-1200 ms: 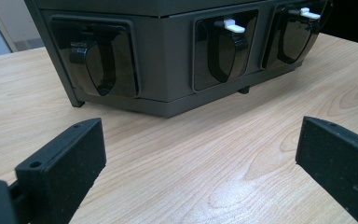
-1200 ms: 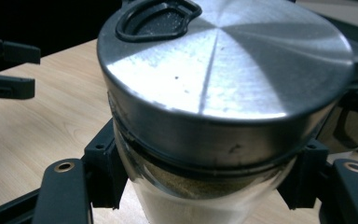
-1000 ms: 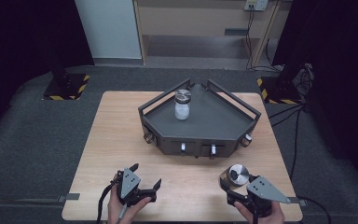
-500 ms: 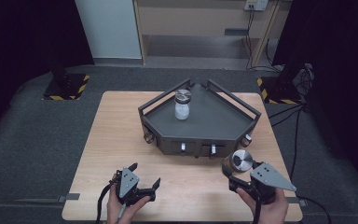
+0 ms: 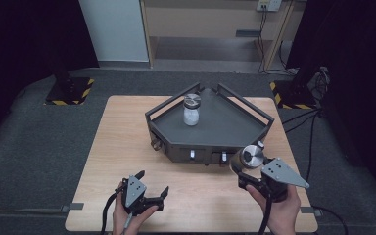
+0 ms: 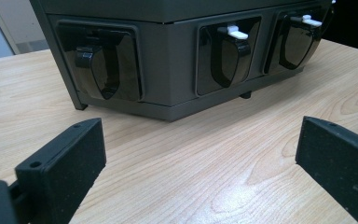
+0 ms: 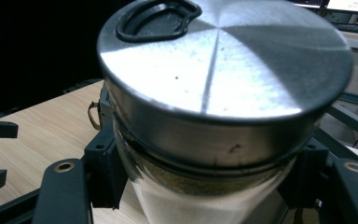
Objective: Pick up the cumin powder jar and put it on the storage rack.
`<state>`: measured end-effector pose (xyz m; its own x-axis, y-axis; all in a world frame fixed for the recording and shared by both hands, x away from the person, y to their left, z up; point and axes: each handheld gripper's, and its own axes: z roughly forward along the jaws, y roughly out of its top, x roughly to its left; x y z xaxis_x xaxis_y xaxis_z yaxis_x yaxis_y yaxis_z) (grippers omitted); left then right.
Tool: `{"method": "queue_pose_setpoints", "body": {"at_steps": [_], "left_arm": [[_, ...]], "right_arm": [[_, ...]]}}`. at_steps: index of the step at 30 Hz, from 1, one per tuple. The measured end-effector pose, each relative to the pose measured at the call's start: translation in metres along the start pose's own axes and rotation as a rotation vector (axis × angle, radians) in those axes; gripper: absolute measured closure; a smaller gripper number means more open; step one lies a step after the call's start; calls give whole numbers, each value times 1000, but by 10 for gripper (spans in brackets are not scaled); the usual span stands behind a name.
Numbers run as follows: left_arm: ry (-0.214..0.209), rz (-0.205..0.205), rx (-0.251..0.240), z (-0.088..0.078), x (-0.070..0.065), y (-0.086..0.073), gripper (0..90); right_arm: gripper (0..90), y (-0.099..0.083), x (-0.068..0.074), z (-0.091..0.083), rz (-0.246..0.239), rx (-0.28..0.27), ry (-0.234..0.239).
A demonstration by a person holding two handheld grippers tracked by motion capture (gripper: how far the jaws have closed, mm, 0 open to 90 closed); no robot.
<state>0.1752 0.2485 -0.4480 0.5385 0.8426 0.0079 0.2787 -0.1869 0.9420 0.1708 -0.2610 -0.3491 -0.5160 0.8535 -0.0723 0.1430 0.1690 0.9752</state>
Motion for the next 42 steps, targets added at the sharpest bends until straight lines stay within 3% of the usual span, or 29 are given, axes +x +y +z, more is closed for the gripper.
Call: {"method": "queue_pose_setpoints", "body": {"at_steps": [8,13,18,23,34,42], "left_arm": [[0,-4,0,0,1,0,6],[-1,-4,-1,0,0,0,6],[3,-8,-3,0,0,0,6],[4,-10,-3,0,1,1,6],[6,-18,-4,-1,2,1,6],[5,-20,-2,0,4,1,6]], "right_arm": [[307,7,-3,8,-7,5,-12],[307,16,-9,23,-3,11,-30],[308,29,-20,51,7,33,-36],[307,41,-33,89,55,74,-27],[308,56,-39,164,88,180,-57],[308,53,-42,193,108,225,-81]]}}
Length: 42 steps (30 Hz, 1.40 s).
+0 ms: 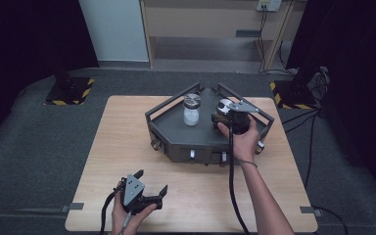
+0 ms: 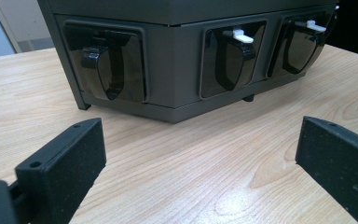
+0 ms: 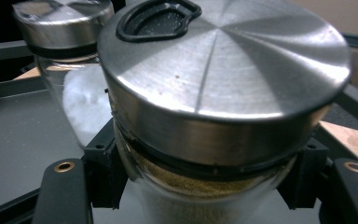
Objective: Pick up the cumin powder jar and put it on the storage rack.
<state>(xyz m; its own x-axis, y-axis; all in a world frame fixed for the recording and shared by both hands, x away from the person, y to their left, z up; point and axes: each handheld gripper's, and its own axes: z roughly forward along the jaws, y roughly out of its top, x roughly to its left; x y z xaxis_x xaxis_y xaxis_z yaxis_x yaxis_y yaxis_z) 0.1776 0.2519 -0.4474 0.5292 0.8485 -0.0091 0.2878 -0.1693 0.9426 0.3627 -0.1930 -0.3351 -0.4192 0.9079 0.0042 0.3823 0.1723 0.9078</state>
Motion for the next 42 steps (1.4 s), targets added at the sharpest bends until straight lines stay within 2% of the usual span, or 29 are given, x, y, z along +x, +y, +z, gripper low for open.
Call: {"method": "queue_pose_setpoints", "body": {"at_steps": [14,17,26,42], "left_arm": [[4,-6,4,1,0,-1,6],[4,-6,5,1,1,-1,6],[4,-3,14,2,0,-1,6],[6,-14,10,2,1,-2,6]], "right_arm": [[307,-9,4,24,-1,-10,28],[308,-9,8,28,-36,-8,21],[306,-16,6,31,-7,-35,28],[307,-20,8,30,-12,-50,23]]}}
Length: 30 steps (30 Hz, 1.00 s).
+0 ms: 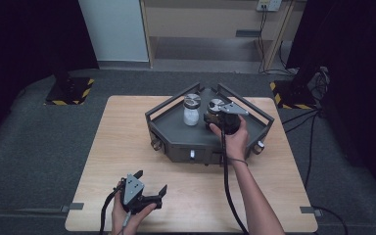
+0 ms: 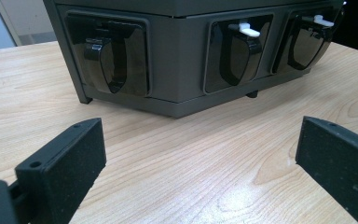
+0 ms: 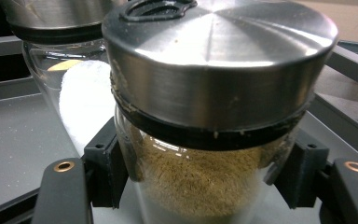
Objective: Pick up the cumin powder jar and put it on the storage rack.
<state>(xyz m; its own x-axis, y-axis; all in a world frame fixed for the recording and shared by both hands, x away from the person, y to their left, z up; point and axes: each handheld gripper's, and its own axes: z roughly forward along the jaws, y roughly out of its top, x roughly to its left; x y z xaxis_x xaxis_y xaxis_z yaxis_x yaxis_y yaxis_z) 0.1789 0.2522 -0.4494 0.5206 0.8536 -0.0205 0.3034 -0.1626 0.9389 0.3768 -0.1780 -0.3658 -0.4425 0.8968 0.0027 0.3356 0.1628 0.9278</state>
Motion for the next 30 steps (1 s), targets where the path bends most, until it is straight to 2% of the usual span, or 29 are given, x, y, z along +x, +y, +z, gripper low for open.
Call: {"method": "queue_pose_setpoints", "body": {"at_steps": [30], "left_arm": [[2,-15,-2,0,2,0,6]], "right_arm": [[305,0,1,0,6,1,-3]]}}
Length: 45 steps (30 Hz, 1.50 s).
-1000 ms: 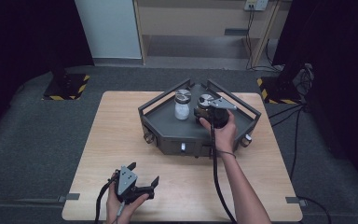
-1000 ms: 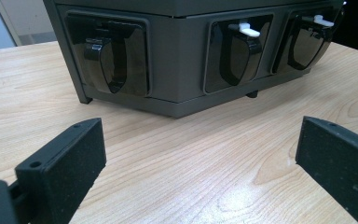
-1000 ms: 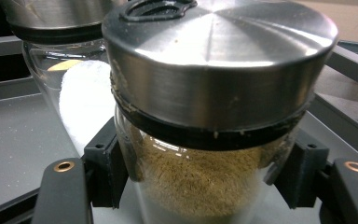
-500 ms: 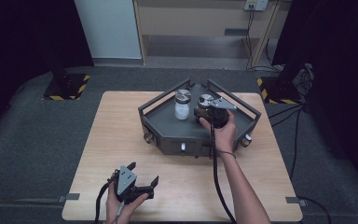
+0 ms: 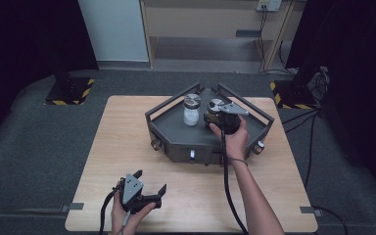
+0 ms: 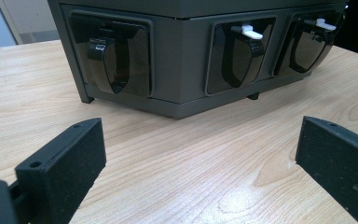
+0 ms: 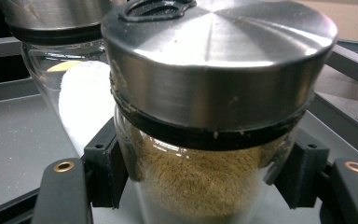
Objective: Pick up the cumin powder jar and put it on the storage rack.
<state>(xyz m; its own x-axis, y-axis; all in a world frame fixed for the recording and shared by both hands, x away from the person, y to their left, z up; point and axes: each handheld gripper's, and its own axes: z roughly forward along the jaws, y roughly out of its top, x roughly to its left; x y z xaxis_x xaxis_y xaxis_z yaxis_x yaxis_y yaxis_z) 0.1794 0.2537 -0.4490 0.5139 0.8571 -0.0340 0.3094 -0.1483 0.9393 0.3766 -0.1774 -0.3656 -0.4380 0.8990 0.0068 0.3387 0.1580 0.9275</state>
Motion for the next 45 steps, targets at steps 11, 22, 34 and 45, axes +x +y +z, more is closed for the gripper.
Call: {"method": "queue_pose_setpoints", "body": {"at_steps": [11,22,34,45], "left_arm": [[12,-10,-1,0,4,0,6],[14,-12,-2,-1,4,0,6],[32,-11,-6,-3,5,-1,6],[29,-1,-4,-3,2,-1,6]], "right_arm": [[161,6,0,-5,-10,21,8],[57,5,8,-23,-8,-9,-4],[55,-15,2,-64,-2,-71,4],[57,-31,6,-94,-41,-91,13]]}}
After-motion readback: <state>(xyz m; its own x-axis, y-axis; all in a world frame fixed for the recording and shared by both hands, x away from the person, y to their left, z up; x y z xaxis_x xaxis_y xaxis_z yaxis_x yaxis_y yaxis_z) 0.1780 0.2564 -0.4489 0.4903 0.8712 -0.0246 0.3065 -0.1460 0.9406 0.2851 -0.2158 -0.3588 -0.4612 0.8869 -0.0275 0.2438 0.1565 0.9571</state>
